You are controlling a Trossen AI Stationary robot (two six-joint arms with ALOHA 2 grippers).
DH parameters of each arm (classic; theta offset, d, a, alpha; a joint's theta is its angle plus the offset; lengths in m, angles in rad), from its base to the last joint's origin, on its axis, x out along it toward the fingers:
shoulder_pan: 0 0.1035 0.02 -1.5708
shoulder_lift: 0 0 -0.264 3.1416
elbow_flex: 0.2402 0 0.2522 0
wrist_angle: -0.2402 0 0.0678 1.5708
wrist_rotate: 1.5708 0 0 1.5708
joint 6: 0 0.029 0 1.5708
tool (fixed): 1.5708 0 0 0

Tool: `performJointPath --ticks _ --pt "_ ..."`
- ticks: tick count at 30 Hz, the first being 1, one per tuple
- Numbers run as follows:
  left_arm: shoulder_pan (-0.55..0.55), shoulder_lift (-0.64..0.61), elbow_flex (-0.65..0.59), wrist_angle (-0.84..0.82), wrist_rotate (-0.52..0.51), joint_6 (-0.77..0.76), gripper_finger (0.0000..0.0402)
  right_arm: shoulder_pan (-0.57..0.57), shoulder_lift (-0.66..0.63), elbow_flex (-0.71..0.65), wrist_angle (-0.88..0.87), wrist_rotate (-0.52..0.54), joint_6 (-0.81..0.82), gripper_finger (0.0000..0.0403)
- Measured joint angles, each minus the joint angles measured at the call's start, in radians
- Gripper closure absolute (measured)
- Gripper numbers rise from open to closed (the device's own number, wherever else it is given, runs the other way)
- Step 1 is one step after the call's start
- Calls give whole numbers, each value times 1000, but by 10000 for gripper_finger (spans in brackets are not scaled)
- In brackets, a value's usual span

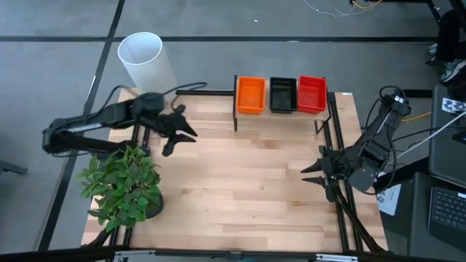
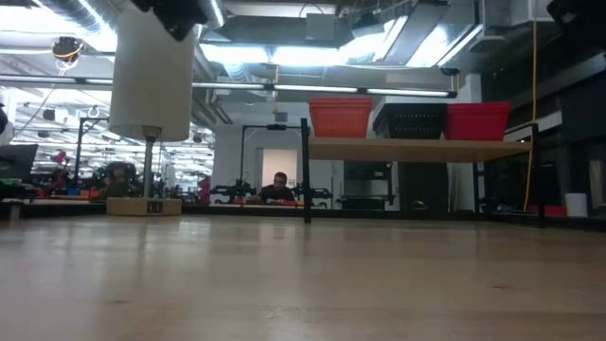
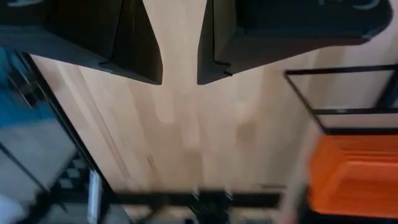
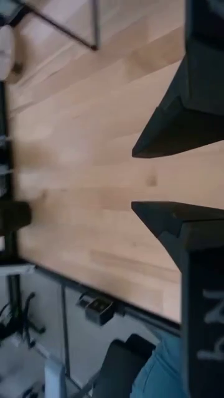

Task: Stack baskets on shelf by color
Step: Adjust the stacked red bins on the shelf

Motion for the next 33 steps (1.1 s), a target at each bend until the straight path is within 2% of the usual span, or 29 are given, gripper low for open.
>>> performJointPath --ticks 8,14,19,26,33 --pt "-96 -221 -250 211 -212 -119 308 -68 -49 1 80 -82 -139 280" --pt "-163 -314 -485 513 -216 -143 308 -133 -58 9 131 -114 -219 280" --pt "-176 -352 -647 698 -245 -205 308 -222 -66 85 94 -157 -242 280" --pt "-207 -355 -768 838 -300 -252 308 -446 -60 277 -124 -158 -217 280" --pt "-290 -356 -851 923 -423 -279 308 -725 13 435 -409 -159 -107 280"
